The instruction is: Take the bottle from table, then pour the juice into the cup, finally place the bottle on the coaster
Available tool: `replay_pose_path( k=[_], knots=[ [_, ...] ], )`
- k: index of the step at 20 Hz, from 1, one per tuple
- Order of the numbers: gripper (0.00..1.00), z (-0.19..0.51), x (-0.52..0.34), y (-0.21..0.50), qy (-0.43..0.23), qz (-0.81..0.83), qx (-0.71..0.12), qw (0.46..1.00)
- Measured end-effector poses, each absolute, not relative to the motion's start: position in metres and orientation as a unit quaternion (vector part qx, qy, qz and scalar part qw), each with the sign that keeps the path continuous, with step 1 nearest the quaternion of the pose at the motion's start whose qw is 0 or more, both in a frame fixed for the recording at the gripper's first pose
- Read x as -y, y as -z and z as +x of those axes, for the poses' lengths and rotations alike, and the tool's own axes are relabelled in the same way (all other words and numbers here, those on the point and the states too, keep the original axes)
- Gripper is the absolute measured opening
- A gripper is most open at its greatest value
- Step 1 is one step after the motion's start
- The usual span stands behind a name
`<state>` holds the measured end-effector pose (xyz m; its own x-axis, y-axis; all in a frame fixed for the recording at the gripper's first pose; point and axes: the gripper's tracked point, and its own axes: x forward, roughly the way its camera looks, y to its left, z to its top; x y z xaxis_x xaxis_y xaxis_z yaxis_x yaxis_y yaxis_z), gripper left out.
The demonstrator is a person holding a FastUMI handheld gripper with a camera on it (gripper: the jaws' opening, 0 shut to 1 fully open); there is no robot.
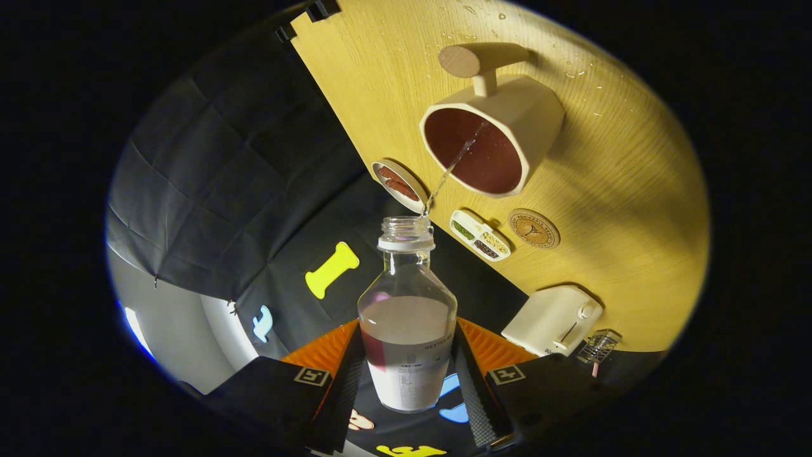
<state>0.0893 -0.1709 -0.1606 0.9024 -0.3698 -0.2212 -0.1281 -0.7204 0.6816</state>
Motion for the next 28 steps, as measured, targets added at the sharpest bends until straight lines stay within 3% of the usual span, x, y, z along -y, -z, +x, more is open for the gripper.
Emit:
replay_pose_path(
  k=[21, 28],
  knots=[
    [0.75, 0.090, 0.167, 0.163, 0.182, 0.907, 0.133, 0.355],
    [0.75, 0.080, 0.172, 0.166, 0.194, 0.875, 0.126, 0.426]
  ],
)
